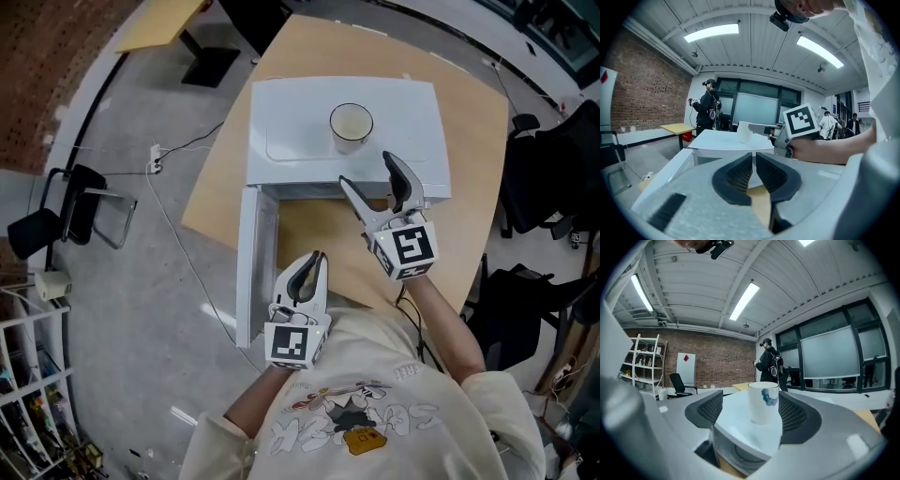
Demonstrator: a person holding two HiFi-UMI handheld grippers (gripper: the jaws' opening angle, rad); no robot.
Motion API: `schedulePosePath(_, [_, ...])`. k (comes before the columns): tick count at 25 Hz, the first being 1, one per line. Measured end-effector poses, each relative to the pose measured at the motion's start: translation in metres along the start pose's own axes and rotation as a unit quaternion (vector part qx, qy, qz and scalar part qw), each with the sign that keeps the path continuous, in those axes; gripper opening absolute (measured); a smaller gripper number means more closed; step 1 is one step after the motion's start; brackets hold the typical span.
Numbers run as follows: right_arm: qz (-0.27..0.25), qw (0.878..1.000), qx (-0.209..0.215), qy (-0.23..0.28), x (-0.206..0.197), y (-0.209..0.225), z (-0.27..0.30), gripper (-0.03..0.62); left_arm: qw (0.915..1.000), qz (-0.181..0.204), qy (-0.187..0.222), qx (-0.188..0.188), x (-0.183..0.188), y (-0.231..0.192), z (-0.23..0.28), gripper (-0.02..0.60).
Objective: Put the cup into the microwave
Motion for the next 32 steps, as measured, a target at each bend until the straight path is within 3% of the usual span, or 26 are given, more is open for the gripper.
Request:
schedulePosePath(4, [-0.001,1.000,-0.016,0.005,0.009,0.017,0.032,0.405,1.0000,0.001,0.003,0.007,0.002,-0.005,-0.003,0.029])
schedulePosePath(10, [-0.002,1.000,-0.016,-0.015,0.009,0.029,0.068,0.465,0.9987,-0.013,0.047,0.015,0.017,-0.010,-0.002,0.029])
schedulePosePath(18, [-0.011,0.999,-0.013,-0.044,0.000,0.023,0.091,0.464,0.9985,-0.020,0.045,0.023,0.021,-0.024,-0.004,0.029])
schedulePosePath(21, [-0.015,0.998,-0.029,-0.047,-0.002,0.026,0.093,0.393,0.9985,-0.021,0.046,0.023,0.022,-0.026,-0.005,0.026])
schedulePosePath(32, [-0.020,0.999,-0.017,-0.030,0.008,0.022,0.083,0.394,0.9988,-0.017,0.038,0.024,0.020,-0.026,-0.008,0.020])
Point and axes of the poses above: the fingertips, and each gripper's own axes: z forward along the fingers, y to its right, x out of its top, the point moved 6 cm from there along -z, backward along the fingers, and after that the axes turned 1 degree about -z, right-handed, at the moved point
